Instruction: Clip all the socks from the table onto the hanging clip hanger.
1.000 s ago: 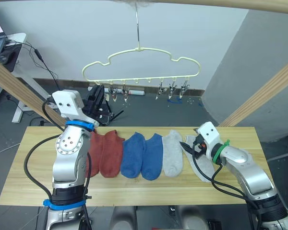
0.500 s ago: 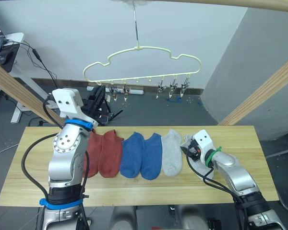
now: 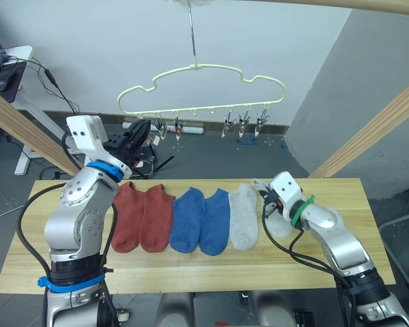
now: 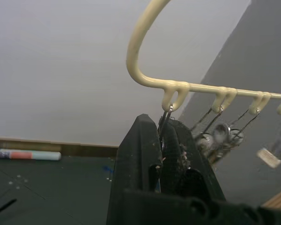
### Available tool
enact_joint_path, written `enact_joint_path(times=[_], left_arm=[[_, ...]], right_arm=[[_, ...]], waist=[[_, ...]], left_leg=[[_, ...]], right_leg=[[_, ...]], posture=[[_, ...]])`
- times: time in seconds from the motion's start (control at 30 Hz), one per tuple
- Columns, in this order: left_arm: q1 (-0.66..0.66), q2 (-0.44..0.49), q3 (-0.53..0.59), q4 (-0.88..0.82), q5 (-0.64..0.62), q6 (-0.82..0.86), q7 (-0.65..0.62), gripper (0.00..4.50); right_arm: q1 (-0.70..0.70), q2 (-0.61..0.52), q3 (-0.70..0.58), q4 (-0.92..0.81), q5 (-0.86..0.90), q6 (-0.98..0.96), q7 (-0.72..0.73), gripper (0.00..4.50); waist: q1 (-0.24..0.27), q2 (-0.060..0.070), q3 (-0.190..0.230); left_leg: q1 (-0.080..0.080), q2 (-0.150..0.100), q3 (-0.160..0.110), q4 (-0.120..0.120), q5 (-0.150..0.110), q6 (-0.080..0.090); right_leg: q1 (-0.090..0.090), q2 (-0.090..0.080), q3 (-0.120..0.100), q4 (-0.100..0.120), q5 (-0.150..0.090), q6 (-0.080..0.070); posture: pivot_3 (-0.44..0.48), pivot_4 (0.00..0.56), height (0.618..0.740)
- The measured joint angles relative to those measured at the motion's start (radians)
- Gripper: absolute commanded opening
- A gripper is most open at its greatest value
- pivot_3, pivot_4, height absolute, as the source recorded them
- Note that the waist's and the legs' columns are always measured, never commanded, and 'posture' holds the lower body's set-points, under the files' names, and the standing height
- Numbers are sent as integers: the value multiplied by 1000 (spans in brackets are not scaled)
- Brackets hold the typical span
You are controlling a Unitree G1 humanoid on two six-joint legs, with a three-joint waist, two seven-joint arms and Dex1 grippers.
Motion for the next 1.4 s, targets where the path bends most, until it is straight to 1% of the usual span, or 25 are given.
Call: enact_joint_path(times=[0.1,0.2,0.37,0.6,0.9,1.33,1.4], left_arm=[[-13,0,2,-14,-50,53,9,0],[-21,0,18,-29,-91,96,28,0],[-48,-7,33,-40,-154,163,72,0],[-54,-27,38,-68,-214,212,130,0],[-45,-30,38,-81,-248,226,157,0],[-34,-34,39,-83,-264,220,177,0],[-29,-34,40,-83,-266,220,182,722]], right_arm=[[-73,54,63,-33,-35,-3,-5,17],[-124,108,124,-13,-79,-14,-21,17],[-240,253,213,118,-156,-80,-85,17],[-324,365,239,249,-214,-152,-148,17],[-373,456,240,328,-235,-212,-174,17],[-394,495,237,352,-241,-245,-177,17],[-394,497,237,354,-245,-245,-177,0]], waist=[[2,0,0],[3,0,0],[3,-2,1],[4,-2,1],[3,-2,1],[3,-2,1],[3,-2,1]], left_leg=[[0,0,-1,0,0,-1],[-1,0,-2,0,1,-2],[-2,0,-2,0,1,-2],[-3,0,-2,0,1,-2],[-2,0,-4,0,1,-2],[-3,0,-4,0,1,-2],[-3,0,-4,0,1,-2]], right_leg=[[0,0,-1,0,1,-1],[-1,-1,-2,0,1,-1],[-1,-4,-2,0,1,-1],[-1,-7,-3,0,1,-1],[-2,-8,-5,0,1,-2],[-2,-8,-5,0,1,-2],[-2,-8,-5,0,1,-2]], posture=[[9,337,735],[6,336,735],[9,331,735],[6,325,735],[13,322,735],[17,317,735],[17,317,735]])
